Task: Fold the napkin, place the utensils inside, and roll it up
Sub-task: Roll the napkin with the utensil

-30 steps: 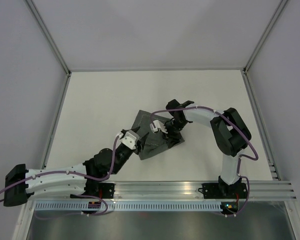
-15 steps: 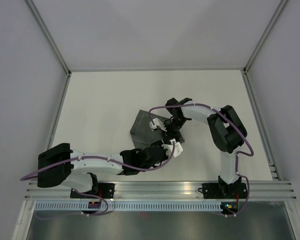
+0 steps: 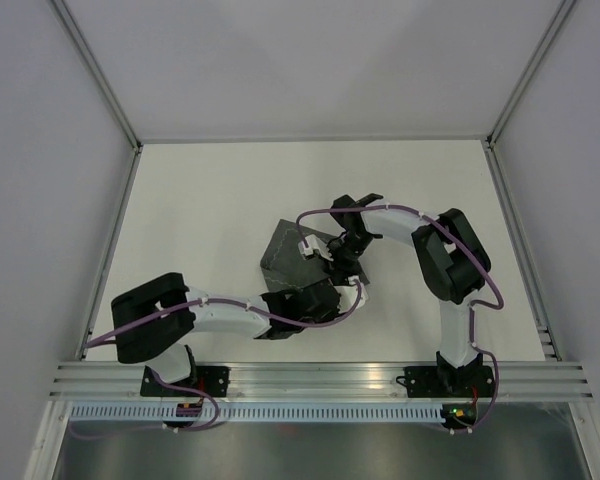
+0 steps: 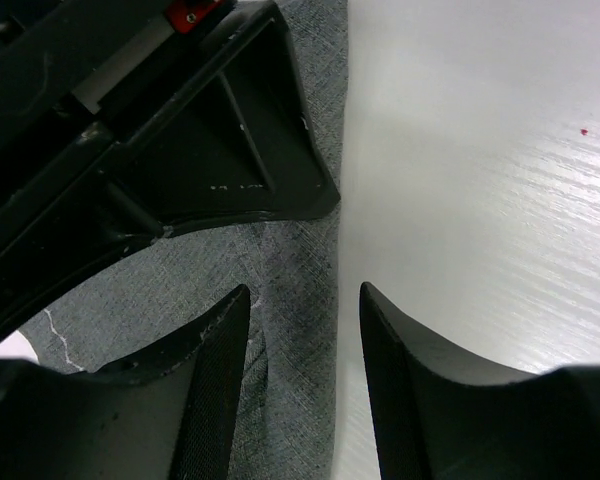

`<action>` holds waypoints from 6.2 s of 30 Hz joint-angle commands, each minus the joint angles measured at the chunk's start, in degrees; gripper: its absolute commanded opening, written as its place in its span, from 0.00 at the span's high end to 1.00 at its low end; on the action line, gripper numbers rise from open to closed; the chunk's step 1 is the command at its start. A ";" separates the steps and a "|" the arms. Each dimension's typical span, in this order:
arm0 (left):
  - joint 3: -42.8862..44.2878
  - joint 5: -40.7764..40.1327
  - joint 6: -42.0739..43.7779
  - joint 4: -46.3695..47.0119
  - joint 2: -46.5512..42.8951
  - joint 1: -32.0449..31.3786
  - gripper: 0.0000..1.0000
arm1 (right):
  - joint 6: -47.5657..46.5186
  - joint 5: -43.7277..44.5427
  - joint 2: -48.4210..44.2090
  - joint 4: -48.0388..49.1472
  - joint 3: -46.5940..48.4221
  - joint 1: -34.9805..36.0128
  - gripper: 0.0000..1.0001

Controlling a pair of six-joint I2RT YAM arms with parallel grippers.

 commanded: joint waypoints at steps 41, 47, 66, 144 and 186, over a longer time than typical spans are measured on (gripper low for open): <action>3.66 26.47 -9.42 -4.36 7.13 12.31 0.98 | 8.60 -2.24 -4.64 3.24 -0.21 -4.93 0.62; 5.86 33.24 -11.45 -7.08 8.62 14.60 0.98 | 16.51 -4.69 -10.44 9.31 0.05 -10.82 0.52; 12.70 61.98 -20.94 -16.81 19.59 26.02 0.98 | 15.75 -9.01 -38.99 22.24 -17.78 -22.08 0.44; 5.26 52.08 -39.93 3.45 -2.78 37.19 0.58 | 4.84 4.00 -15.04 22.33 -23.69 -1.33 1.00; -2.33 0.90 14.04 18.68 0.18 0.27 0.40 | 8.00 3.56 17.15 -7.56 11.30 -4.76 0.99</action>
